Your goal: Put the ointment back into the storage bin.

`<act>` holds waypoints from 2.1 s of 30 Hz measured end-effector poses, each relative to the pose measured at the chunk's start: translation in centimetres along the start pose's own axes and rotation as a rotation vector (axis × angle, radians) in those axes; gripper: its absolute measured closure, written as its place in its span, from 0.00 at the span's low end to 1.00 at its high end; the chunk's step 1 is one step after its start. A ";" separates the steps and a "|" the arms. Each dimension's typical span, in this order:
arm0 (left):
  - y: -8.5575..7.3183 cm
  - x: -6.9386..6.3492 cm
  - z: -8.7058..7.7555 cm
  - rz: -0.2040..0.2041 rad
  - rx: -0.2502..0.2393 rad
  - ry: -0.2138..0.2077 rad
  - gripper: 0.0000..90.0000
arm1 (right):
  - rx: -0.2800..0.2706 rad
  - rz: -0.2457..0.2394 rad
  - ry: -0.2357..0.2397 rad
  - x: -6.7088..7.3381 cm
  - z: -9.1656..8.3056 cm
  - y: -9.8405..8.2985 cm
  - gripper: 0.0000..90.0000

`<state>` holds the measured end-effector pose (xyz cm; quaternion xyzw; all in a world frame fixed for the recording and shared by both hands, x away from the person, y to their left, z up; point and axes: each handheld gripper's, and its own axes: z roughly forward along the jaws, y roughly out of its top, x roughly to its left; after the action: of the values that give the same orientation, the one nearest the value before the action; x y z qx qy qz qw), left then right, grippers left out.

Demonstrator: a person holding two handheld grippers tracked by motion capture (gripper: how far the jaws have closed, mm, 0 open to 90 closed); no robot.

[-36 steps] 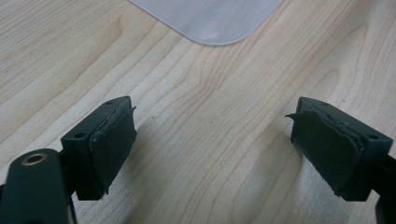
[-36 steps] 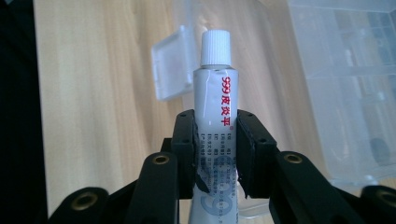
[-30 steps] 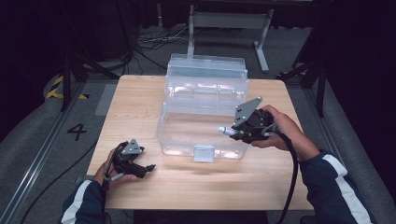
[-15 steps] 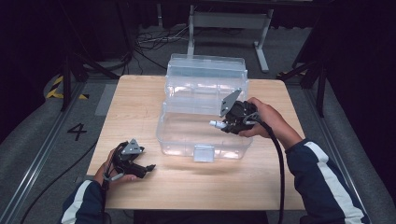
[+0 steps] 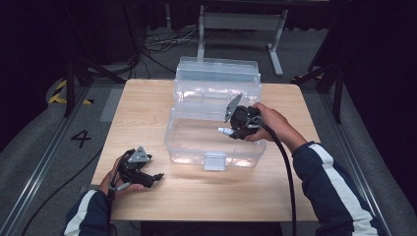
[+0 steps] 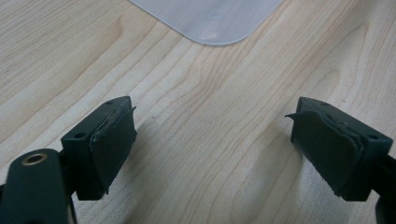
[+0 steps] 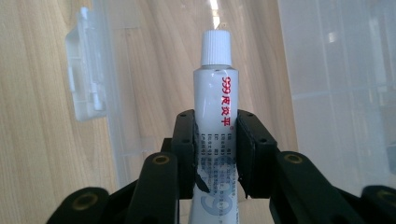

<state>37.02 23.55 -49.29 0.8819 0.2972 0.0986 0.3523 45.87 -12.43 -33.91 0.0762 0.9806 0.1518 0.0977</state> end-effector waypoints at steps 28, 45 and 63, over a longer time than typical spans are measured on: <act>0.0 0.0 0.0 -0.001 -0.001 0.000 0.16 | 0.164 -0.023 0.096 -0.1 6.4 -0.3 0.79; 0.0 0.0 0.0 0.000 0.000 0.001 0.16 | 0.191 -0.016 0.134 0.0 6.7 -1.1 0.79; 0.0 0.0 0.0 0.001 0.001 0.001 0.16 | 0.156 0.015 0.089 -0.1 5.8 -1.6 0.70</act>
<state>37.02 23.54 -49.27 0.8822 0.2971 0.0989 0.3518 47.01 -12.35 -39.82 0.0840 0.9923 0.0788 0.0464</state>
